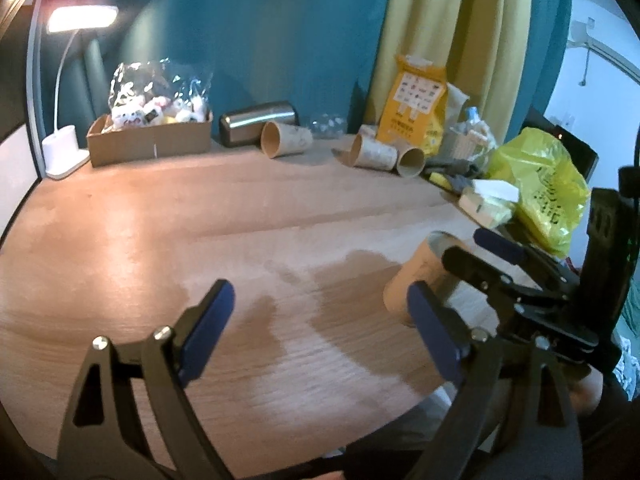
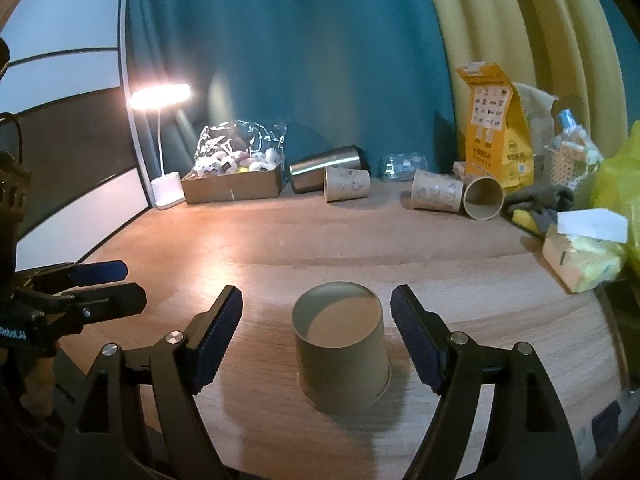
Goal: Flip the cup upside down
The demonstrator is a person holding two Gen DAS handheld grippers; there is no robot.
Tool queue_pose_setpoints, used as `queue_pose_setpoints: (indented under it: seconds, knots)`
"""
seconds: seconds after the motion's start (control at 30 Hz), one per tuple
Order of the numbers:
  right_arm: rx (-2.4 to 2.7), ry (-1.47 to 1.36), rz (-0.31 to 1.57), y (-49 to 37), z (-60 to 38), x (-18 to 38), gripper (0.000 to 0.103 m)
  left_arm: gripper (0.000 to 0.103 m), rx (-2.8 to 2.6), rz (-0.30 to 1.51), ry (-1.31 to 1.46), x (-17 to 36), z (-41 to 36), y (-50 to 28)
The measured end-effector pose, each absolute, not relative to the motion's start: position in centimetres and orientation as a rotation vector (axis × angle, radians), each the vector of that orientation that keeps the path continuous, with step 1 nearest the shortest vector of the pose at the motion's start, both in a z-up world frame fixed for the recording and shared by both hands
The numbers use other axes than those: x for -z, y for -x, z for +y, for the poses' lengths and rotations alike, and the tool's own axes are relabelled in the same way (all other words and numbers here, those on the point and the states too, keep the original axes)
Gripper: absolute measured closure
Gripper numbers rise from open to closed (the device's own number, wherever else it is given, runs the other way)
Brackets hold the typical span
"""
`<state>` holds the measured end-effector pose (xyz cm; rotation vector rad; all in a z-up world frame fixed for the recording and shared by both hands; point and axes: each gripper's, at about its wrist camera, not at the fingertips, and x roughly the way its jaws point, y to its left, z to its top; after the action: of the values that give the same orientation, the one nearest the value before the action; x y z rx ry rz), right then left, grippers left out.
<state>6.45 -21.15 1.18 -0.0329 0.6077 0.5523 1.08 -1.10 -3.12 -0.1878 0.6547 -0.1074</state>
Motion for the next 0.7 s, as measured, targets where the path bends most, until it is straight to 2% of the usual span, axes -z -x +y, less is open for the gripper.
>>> queue_pose_setpoints:
  seconds: [0.33,0.7]
  knots:
    - [-0.493,0.051,0.555,-3.3,-21.9,-4.6,0.023,0.014,0.091,0.581,0.154,0.6,-2.8,2.3]
    - [-0.442,0.028,0.570,0.3,-24.1,-5.5,0.023,0.013,0.062,0.542,0.123,-0.8,-4.2,5.2]
